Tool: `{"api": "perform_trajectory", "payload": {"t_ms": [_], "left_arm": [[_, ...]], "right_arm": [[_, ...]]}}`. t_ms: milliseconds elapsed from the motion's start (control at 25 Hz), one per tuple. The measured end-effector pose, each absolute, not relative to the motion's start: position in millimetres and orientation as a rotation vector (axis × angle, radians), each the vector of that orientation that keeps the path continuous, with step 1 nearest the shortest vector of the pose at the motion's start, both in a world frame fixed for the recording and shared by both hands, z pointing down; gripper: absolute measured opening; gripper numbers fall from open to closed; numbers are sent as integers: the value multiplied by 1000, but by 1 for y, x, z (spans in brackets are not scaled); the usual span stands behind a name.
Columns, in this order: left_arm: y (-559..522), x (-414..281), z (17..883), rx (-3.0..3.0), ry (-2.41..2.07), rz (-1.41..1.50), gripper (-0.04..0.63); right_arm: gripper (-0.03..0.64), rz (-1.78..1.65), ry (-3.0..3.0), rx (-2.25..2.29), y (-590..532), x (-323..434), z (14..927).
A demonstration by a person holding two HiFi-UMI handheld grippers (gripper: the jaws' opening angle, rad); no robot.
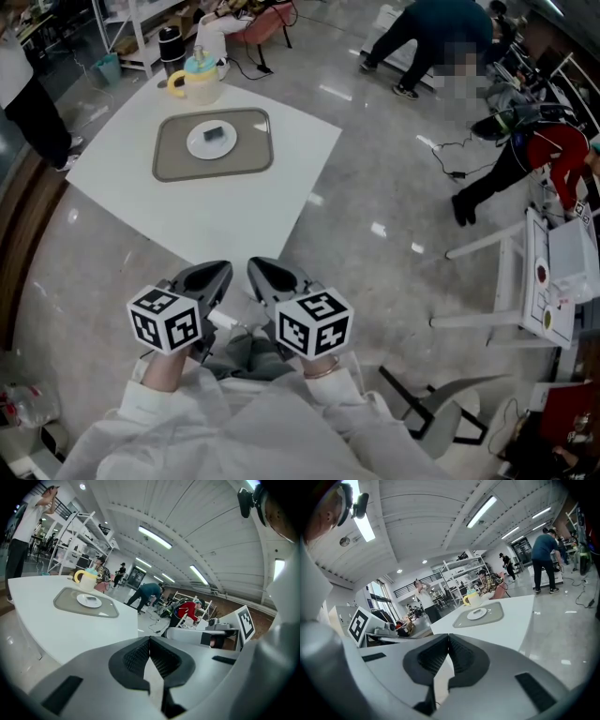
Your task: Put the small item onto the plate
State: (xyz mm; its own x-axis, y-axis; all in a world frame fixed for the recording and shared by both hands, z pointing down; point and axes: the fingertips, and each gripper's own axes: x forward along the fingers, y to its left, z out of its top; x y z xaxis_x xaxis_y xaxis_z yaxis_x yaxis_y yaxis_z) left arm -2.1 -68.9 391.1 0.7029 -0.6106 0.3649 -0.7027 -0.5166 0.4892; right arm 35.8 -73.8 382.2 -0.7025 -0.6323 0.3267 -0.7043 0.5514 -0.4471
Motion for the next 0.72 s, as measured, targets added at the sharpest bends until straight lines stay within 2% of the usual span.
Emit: {"api": "perform_trajectory", "payload": {"t_ms": [720], "left_arm": [[-72,-7,389,2301,-991,185,11]], "right_arm": [[15,772,-2673,1138,-76,24,371]]}}
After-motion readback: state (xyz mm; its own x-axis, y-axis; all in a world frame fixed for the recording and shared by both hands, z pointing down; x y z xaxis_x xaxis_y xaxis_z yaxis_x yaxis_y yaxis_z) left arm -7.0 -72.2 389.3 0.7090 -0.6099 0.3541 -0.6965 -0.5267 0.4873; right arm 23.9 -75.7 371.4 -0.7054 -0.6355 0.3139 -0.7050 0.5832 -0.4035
